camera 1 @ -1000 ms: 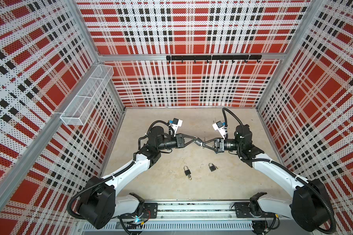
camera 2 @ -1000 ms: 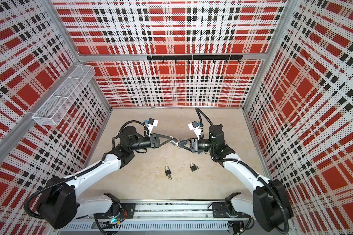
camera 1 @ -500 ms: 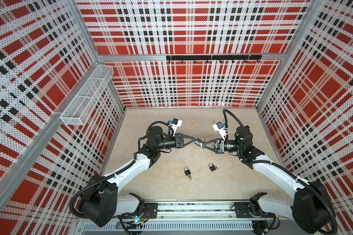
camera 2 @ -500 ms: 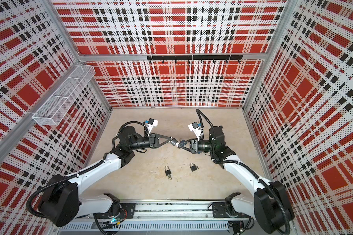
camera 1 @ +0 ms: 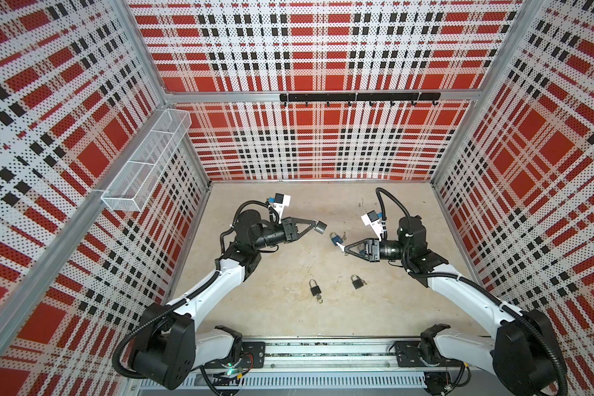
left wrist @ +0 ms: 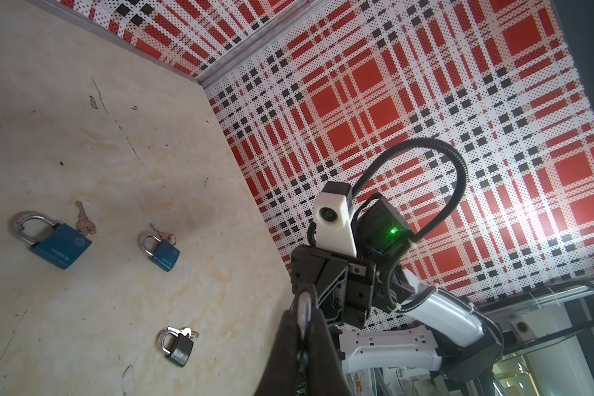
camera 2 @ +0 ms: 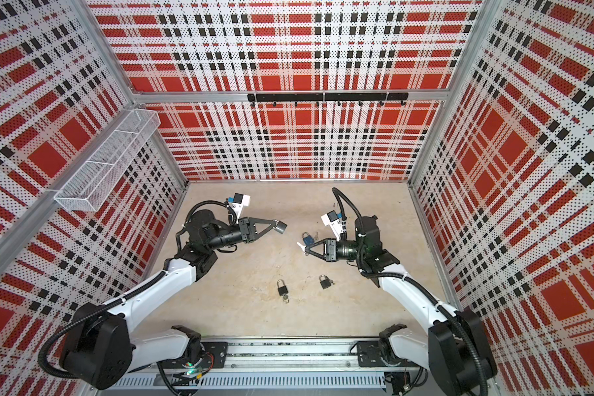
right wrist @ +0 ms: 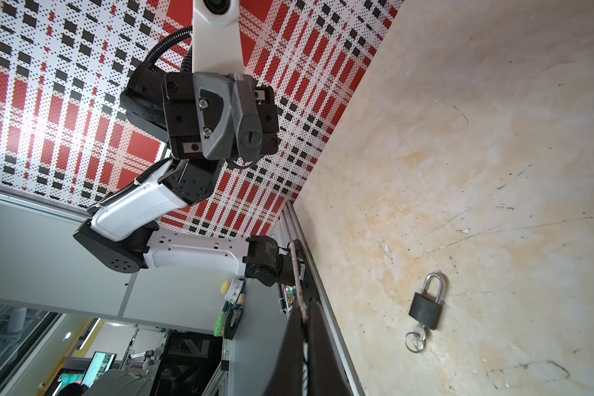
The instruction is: Lock with the key
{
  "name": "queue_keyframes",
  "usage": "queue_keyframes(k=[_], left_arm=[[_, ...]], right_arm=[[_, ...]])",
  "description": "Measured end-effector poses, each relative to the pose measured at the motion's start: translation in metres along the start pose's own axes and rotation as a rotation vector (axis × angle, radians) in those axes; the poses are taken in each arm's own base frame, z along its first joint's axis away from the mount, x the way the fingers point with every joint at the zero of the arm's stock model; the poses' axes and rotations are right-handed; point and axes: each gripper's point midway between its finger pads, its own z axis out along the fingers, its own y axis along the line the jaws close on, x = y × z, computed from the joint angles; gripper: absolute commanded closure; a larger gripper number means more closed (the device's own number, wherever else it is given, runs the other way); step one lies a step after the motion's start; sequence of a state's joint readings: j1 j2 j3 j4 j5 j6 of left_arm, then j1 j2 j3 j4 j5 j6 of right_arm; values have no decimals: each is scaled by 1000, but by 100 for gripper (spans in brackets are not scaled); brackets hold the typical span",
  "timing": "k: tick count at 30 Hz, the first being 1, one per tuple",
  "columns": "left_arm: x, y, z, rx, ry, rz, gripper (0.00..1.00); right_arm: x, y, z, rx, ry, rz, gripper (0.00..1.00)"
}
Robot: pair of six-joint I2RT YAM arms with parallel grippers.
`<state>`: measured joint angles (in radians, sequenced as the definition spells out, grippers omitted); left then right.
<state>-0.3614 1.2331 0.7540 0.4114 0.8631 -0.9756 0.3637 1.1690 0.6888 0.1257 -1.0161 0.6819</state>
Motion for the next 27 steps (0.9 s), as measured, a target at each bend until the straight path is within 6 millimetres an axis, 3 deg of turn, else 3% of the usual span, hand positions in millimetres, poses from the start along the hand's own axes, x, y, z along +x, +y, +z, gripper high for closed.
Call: queue_keyframes(k=[8,17,27], left_arm=[[23,17,-6,-129,53,34,100],[81,34,22,-303,245,152,100],[115,83,43,-428,357,142,100]], right_arm=[[-5,-14,-20,137,-67,-11,100],[-11,-39,-32,250,-117,27,100],[-2,-54,-36,330,-106,42,100]])
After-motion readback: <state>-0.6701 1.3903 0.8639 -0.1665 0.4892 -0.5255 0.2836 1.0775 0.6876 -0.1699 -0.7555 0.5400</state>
